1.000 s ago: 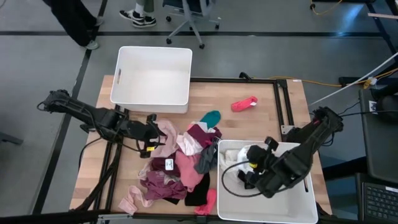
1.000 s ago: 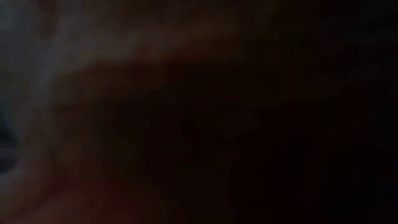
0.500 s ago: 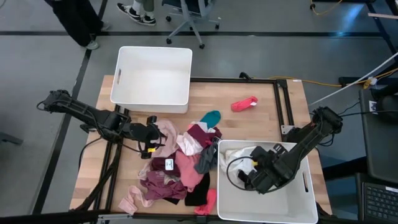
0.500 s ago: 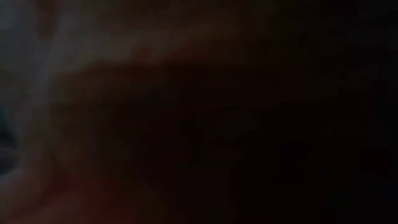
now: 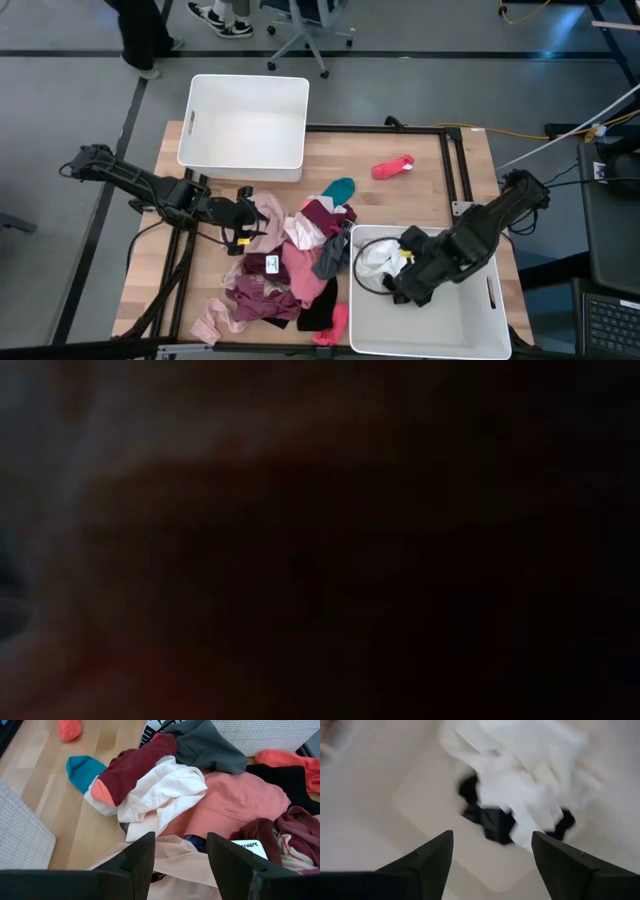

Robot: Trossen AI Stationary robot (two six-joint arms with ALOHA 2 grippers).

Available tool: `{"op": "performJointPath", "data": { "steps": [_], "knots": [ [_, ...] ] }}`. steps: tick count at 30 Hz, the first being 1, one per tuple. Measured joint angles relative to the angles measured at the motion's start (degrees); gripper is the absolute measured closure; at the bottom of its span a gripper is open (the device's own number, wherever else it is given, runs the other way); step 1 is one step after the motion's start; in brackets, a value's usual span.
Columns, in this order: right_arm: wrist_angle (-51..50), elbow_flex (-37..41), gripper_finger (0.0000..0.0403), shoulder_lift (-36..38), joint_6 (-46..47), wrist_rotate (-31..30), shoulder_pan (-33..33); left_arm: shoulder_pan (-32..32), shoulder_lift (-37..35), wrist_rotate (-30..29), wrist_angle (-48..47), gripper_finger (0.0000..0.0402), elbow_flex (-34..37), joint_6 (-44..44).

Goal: Sort clothes
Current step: Put the white sock into the bottom white bin, then put the gray underwear into the bottom white bin

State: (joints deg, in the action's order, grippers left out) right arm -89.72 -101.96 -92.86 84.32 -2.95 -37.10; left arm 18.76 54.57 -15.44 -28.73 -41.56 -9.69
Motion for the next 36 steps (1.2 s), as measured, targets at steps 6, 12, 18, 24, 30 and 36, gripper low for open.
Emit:
{"op": "performJointPath", "data": {
  "steps": [6,12,18,24,30,36],
  "knots": [
    [7.7,-5.8,0.0134,0.0,-16.7,-15.3,1.9,0.0,0.0,0.0,0.2,0.0233,0.0,1.1],
    [27.2,-5.9,0.0134,-1.6,-47.7,-21.0,6.5,0.0,0.0,0.0,0.3,0.0233,0.0,1.1],
    [39.3,-5.9,0.0134,-7.0,-69.8,-16.5,12.6,0.0,0.0,0.0,0.2,0.0233,0.0,1.1],
    [42.1,-5.9,0.0134,-12.6,-77.7,-9.0,19.2,0.0,0.0,0.0,0.1,0.0233,0.0,1.2],
    [38.1,-8.3,0.0134,-18.2,-79.7,-3.5,23.6,0.0,0.0,0.0,-1.6,0.0233,0.0,1.0],
    [29.7,-13.4,0.0134,-22.9,-76.2,3.6,24.9,0.0,0.0,0.0,-2.4,0.0233,0.0,0.8]
  ]
}}
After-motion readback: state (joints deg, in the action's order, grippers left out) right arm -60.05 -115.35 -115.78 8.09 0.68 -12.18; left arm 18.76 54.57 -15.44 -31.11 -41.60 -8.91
